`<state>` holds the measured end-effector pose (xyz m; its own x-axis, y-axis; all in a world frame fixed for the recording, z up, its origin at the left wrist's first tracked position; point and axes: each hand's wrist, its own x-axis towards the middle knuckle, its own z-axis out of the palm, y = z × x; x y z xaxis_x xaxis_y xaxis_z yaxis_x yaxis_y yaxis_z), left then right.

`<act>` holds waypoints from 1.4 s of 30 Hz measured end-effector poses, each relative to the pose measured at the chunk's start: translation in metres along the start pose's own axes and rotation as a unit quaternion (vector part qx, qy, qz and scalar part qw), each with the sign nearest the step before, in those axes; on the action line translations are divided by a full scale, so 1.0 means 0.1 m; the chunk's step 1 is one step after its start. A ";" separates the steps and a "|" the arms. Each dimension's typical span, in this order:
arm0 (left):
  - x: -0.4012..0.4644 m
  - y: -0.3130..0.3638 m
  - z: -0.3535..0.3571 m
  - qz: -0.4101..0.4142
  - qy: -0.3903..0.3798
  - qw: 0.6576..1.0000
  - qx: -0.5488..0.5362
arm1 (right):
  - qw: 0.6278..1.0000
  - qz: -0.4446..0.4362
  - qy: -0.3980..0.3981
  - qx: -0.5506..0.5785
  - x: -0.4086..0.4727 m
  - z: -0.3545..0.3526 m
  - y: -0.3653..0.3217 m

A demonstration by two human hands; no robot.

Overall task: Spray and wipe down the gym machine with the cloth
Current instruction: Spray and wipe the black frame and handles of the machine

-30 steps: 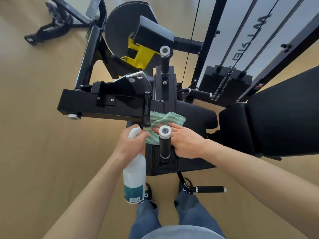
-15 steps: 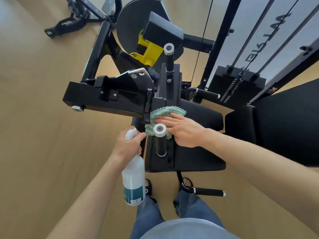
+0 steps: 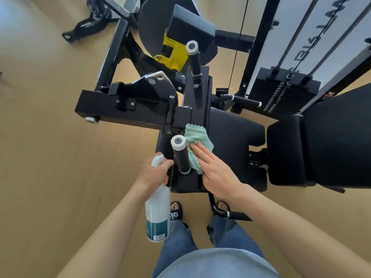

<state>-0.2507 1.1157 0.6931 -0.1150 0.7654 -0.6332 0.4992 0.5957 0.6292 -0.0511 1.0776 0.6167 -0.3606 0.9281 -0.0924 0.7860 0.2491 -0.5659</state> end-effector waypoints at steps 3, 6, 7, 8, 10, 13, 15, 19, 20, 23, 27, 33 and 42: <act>0.00 -0.04 0.02 0.000 -0.004 1.000 0.008 | 0.998 0.050 0.035 0.013 -0.29 0.24 -0.33; 0.01 -0.07 0.02 0.002 -0.013 1.000 0.009 | 0.994 0.095 0.041 -0.019 -0.58 0.42 -0.56; 0.02 -0.08 0.02 0.003 -0.016 1.000 0.005 | 0.992 0.114 0.042 -0.033 -0.62 0.47 -0.65; 0.03 -0.09 0.02 0.006 -0.020 1.000 0.003 | 0.989 0.133 0.041 -0.045 -0.63 0.52 -0.75; 0.06 -0.12 -0.01 0.016 -0.030 0.999 0.004 | 0.983 0.161 0.049 -0.073 -0.61 0.62 -0.96; 0.13 -0.17 -0.15 0.022 -0.055 0.998 0.004 | 0.975 0.190 0.038 -0.105 -0.55 0.78 -1.22; 0.18 -0.22 -0.29 0.019 -0.065 0.998 0.013 | 0.974 0.185 0.034 -0.130 -0.49 0.87 -1.32; 0.27 -0.30 -0.60 0.048 -0.087 0.994 0.046 | 0.962 0.214 0.023 -0.170 -0.19 0.89 -1.51; 0.28 -0.32 -0.67 0.063 -0.094 0.992 0.060 | 0.957 0.209 0.033 -0.198 -0.09 0.88 -1.55; 0.36 -0.39 -0.87 0.101 -0.119 0.985 0.072 | 0.945 0.248 0.011 -0.213 0.21 0.77 -1.65; 0.47 -0.48 -1.13 0.133 -0.130 0.980 0.073 | 0.921 0.315 0.011 -0.230 0.46 0.81 -1.66; 0.54 -0.54 -1.30 0.146 -0.167 0.974 0.049 | 0.857 0.232 -0.157 -0.432 0.20 0.93 -1.69; 0.73 -0.56 -1.31 0.155 -0.180 0.971 0.031 | 0.768 0.253 -0.200 -0.554 1.17 0.40 -1.31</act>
<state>-0.3991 1.1702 0.6706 0.3517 0.7641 -0.5408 0.5138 0.3254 0.7939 -0.2164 1.1427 0.6468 0.1804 0.8794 -0.4406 0.7414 0.1728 0.6484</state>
